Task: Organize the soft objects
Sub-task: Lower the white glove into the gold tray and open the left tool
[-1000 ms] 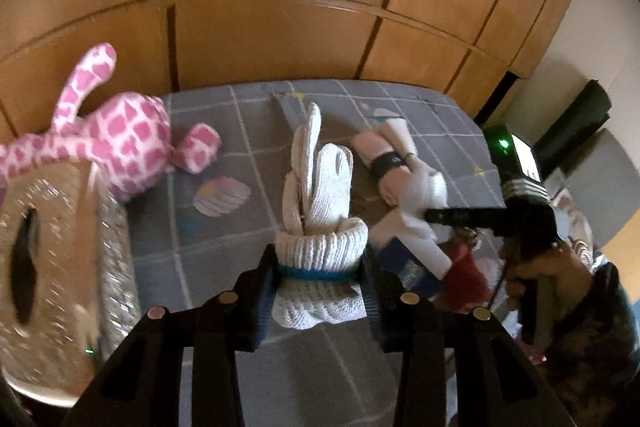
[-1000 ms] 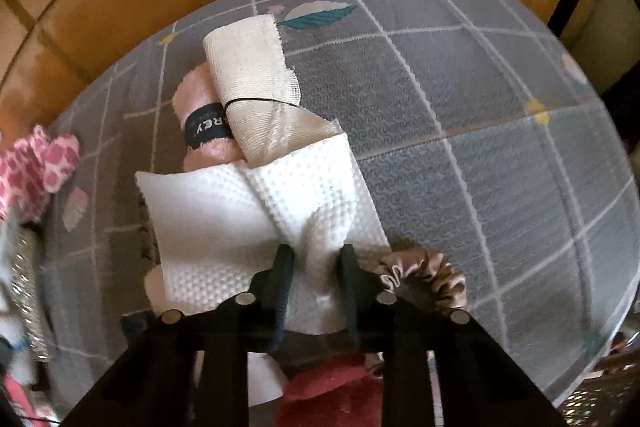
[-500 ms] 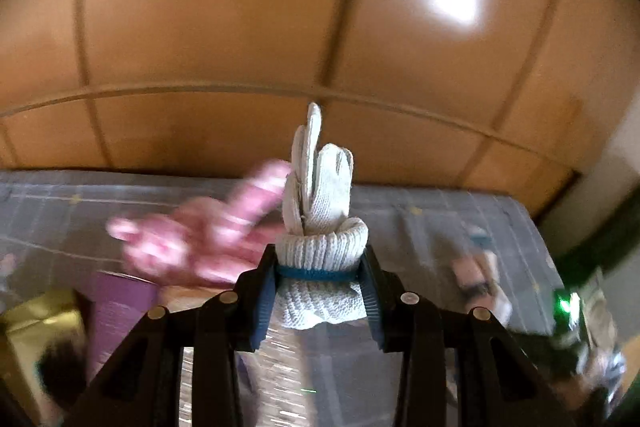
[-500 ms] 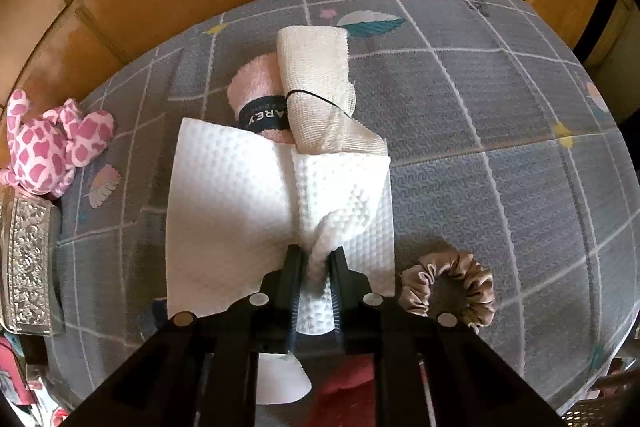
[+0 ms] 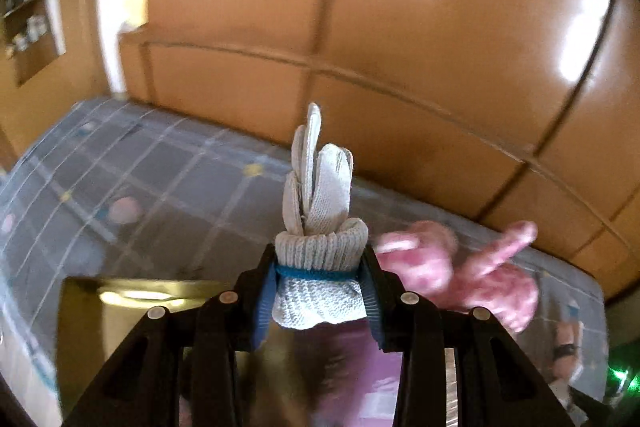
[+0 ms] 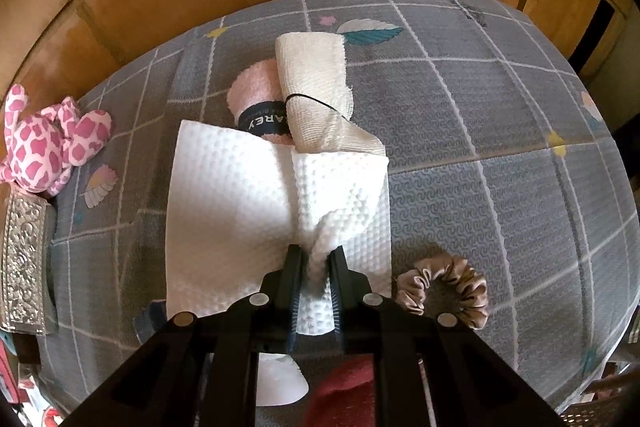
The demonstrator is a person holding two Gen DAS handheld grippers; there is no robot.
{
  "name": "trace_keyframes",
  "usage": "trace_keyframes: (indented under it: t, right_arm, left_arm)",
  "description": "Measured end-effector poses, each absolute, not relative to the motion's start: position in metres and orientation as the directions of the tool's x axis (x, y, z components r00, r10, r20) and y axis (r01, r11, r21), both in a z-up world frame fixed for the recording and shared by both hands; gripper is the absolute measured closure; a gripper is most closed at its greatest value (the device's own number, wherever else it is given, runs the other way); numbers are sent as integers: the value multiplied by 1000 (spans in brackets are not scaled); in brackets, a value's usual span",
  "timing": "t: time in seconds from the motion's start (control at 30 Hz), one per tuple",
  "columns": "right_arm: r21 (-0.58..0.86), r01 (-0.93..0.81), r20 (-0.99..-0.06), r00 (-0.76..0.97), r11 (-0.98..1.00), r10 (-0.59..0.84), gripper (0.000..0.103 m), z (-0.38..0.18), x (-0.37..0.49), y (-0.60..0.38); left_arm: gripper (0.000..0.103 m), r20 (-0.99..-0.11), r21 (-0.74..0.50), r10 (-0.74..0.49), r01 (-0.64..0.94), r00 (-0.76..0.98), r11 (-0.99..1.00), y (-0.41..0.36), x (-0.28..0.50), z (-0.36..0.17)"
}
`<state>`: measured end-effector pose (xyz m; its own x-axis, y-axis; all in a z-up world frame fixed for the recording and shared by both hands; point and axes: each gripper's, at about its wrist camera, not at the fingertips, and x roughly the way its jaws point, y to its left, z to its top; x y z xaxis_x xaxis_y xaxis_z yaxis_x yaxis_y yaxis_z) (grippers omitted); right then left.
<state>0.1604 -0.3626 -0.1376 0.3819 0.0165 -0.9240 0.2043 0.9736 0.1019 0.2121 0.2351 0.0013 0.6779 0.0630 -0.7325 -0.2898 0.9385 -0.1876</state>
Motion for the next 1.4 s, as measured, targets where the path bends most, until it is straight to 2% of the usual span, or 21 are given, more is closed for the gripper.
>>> trace_keyframes:
  t: [0.23,0.47,0.57,0.63,0.77,0.83,1.03,1.1,1.17,1.23,1.3,1.4]
  right_arm:
    - [98,191,-915,403,977,13,91,-132,156,-358]
    - [220,156,-864,489,963,118,92,-112,144,-351]
    - [286,143,-841,511,947,177,92,-105,136,-349]
    - [337,139,-824,523,931,220,92,-101,131,-348]
    - [435,140,-783,547,889,297,92,-94,120,-350]
    - [501,129,-746,566,856,352,92,-89,114,-351]
    - [645,53,-626,610,763,487,92,-67,100,-347]
    - [578,66,-674,601,814,430,92,-62,99,-339]
    - [424,77,-772,551,902,316,92,-64,101,-324]
    - [364,66,-813,508,929,283,92,-71,101,-313]
    - [383,54,-811,499,922,307,92,-74,97,-308]
    - [525,8,-726,526,851,443,92,-71,91,-307]
  left_arm:
    - [64,-761,-182,118,-384,638,905,291,144,-39]
    - [61,-773,-176,170,-465,611,868,322,64,-80]
    - [48,-788,-172,196,-515,583,840,338,48,-92]
    - [36,-796,-173,206,-541,569,823,345,42,-97]
    - [32,-783,-195,212,-554,584,809,343,31,-97]
    - [24,-774,-204,209,-548,598,811,337,27,-92]
    - [21,-730,-214,187,-479,658,851,308,23,-72]
    - [20,-724,-211,172,-452,668,867,298,24,-68]
    - [20,-724,-220,150,-431,674,875,291,24,-67]
    - [20,-725,-220,141,-421,674,880,286,25,-67]
    - [20,-725,-227,130,-413,676,882,282,25,-67]
    - [20,-717,-224,131,-404,684,887,278,21,-65]
